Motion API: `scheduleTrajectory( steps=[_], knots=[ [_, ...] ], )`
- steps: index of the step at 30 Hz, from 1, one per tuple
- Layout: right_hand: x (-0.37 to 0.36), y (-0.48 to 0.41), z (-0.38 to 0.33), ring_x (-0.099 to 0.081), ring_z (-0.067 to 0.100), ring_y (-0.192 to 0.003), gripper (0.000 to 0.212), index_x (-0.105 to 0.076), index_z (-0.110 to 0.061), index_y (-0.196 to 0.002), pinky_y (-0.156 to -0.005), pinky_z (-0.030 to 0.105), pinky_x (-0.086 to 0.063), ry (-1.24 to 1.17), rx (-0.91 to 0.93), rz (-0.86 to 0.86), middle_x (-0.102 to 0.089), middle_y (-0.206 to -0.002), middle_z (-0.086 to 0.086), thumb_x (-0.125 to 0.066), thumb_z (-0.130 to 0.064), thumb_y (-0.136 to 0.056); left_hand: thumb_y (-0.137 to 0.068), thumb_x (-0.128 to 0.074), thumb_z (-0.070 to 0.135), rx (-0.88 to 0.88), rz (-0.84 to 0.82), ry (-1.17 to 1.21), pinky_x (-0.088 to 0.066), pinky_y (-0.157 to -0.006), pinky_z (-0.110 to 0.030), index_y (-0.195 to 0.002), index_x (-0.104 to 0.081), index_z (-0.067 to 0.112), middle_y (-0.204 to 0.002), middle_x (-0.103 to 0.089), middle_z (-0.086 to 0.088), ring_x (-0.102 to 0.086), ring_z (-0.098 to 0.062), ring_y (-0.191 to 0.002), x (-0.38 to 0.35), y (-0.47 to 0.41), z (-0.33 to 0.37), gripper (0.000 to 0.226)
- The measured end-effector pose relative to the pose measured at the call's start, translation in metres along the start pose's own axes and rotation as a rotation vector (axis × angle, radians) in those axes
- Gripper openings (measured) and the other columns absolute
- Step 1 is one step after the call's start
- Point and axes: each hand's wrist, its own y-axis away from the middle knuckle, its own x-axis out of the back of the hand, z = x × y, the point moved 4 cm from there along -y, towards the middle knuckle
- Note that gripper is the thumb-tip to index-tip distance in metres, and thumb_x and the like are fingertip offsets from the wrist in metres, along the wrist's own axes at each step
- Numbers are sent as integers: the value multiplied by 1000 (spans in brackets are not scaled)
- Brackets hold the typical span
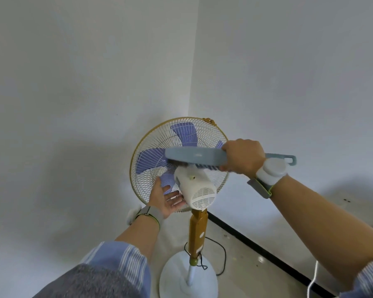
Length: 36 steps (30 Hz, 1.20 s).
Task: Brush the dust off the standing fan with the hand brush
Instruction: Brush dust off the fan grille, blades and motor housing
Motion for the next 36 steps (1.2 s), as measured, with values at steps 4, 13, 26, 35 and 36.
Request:
scheduleTrajectory(
  steps=[4, 13, 26, 35, 36],
  knots=[
    [-33, 9, 23, -61, 16, -68, 51, -71, -26, -103, -58, 24, -43, -363, -100, -379, -68, -80, -3, -78, -61, -66, -90, -49, 64, -45, -20, -160, -51, -87, -48, -136, -51, 17, -130, -57, -17, -60, -36, -105, -7, -5, 4, 66],
    [-96, 38, 12, -59, 19, -89, 62, -61, -19, -122, -72, 31, -46, -877, -264, -230, -62, -106, 1, -67, -63, -79, -94, -57, 34, -44, -17, -310, -54, -80, -39, -133, -55, 3, -114, -64, -20, -63, -26, -88, -18, -6, -5, 49],
    [-180, 93, -5, -54, 13, -68, 51, -57, -21, -115, -63, 29, -48, -1296, -392, -302, -57, -80, -4, -74, -53, -78, -96, -57, 30, -94, 100, -339, -50, -61, -35, -117, -56, 13, -94, -62, -10, -60, -23, -81, -11, -9, -10, 28],
    [-180, 94, 11, -35, 19, -44, 45, -64, -14, -68, -43, 27, -32, -1608, -482, -252, -44, -61, 7, -64, -55, -86, -97, -49, 40, -400, 356, -678, -38, -88, -31, -133, -52, 6, -130, -56, -15, -53, -32, -116, -34, -12, -3, 49],
    [-188, 99, 9, -35, 19, -41, 47, -62, -11, -67, -42, 26, -32, -1619, -502, -299, -44, -60, 8, -65, -54, -86, -99, -46, 37, -423, 387, -699, -34, -89, -32, -134, -51, 4, -134, -53, -17, -49, -32, -121, -37, -13, -3, 48]
  ],
)
